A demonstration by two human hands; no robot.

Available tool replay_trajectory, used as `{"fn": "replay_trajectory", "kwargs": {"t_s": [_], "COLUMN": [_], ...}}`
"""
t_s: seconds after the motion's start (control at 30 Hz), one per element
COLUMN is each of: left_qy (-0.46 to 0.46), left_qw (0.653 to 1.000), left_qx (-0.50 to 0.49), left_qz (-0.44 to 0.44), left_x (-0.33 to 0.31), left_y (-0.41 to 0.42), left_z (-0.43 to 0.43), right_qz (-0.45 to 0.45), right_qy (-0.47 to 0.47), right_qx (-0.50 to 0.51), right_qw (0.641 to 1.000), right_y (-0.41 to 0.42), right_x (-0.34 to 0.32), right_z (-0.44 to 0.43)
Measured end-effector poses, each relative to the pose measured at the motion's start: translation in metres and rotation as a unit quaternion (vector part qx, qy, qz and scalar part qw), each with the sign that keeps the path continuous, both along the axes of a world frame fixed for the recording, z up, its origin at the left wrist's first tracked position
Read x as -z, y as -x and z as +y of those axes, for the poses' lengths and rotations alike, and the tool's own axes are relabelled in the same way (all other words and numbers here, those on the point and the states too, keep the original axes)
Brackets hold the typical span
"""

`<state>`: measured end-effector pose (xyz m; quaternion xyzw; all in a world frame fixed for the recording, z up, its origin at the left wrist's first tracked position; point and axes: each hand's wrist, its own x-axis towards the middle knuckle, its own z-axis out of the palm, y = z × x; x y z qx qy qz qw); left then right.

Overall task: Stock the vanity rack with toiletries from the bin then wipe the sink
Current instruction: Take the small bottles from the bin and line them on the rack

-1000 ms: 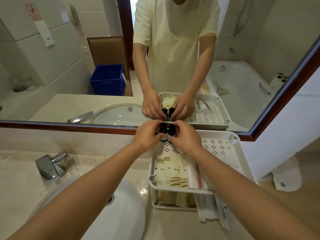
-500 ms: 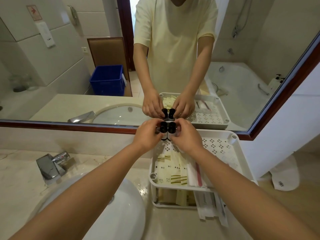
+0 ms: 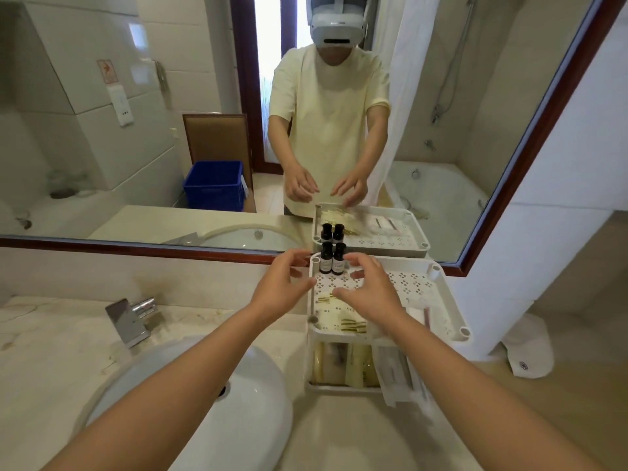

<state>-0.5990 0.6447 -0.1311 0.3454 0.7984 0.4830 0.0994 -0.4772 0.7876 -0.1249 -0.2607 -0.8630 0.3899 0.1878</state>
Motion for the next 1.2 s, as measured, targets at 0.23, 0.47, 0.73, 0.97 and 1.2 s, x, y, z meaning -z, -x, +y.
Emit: {"fn": "replay_trajectory", "kwargs": {"t_s": [0.23, 0.47, 0.73, 0.97, 1.2], "left_qy": [-0.039, -0.056, -0.056, -0.057, -0.057], "left_qw": [0.998, 0.994, 0.983, 0.957, 0.907], "left_qx": [-0.012, -0.026, -0.138, -0.259, -0.396], "left_qz": [-0.056, -0.093, -0.106, -0.119, -0.132], "left_x": [-0.002, 0.010, 0.026, 0.032, 0.046], "left_y": [-0.026, -0.045, -0.068, -0.113, -0.195], "left_z": [-0.071, -0.151, -0.244, -0.325, -0.413], "right_qz": [0.006, -0.005, -0.043, -0.067, -0.076], "right_qy": [0.042, 0.057, 0.052, 0.074, 0.098], "right_qx": [-0.046, -0.090, -0.197, -0.317, -0.416], "right_qw": [0.998, 0.994, 0.978, 0.943, 0.901], "right_y": [-0.026, -0.038, -0.033, -0.031, -0.051], "right_x": [-0.005, 0.001, 0.014, 0.023, 0.048], "right_z": [-0.070, -0.142, -0.212, -0.273, -0.355]}}
